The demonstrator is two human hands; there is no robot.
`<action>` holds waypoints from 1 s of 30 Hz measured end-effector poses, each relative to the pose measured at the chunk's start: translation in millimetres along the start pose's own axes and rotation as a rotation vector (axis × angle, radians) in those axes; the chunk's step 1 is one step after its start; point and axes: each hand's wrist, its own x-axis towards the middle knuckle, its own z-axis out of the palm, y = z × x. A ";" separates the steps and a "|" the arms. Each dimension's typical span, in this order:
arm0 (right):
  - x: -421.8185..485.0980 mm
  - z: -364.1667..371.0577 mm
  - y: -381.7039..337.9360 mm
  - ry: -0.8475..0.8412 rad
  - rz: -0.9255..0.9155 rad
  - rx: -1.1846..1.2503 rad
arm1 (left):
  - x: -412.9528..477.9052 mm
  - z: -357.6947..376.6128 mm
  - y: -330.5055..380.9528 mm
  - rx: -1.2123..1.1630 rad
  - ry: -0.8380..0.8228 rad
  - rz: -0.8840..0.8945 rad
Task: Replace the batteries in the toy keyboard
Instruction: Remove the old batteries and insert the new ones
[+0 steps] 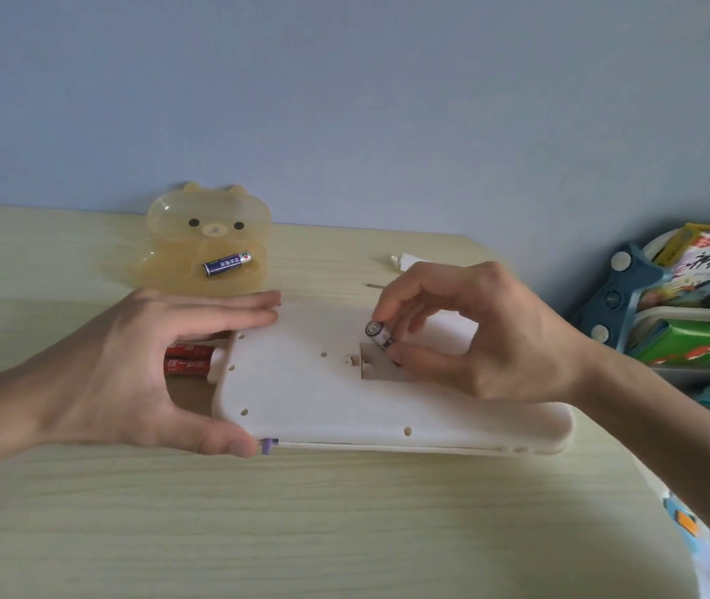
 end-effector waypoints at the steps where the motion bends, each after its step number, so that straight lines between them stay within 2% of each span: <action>1: 4.3 -0.7 0.7 0.017 0.017 0.022 | 0.0 0.3 0.7 0.006 0.008 -0.003; 5: 29.3 -5.1 3.9 0.068 0.052 0.085 | -3.2 1.5 5.5 0.026 0.023 -0.024; 12: 101.5 5.6 8.8 0.027 -0.003 -0.067 | -7.3 2.6 13.8 0.021 0.005 -0.099; 18: 155.9 32.6 12.2 -0.084 -0.005 -0.185 | -7.4 -0.1 20.2 0.020 -0.012 -0.134; 22: 170.1 47.1 20.3 -0.133 -0.016 -0.272 | -8.5 -1.0 22.1 0.028 -0.012 -0.140; 30: 173.1 61.4 23.0 -0.152 -0.019 -0.280 | -9.4 0.0 18.5 0.021 -0.011 -0.133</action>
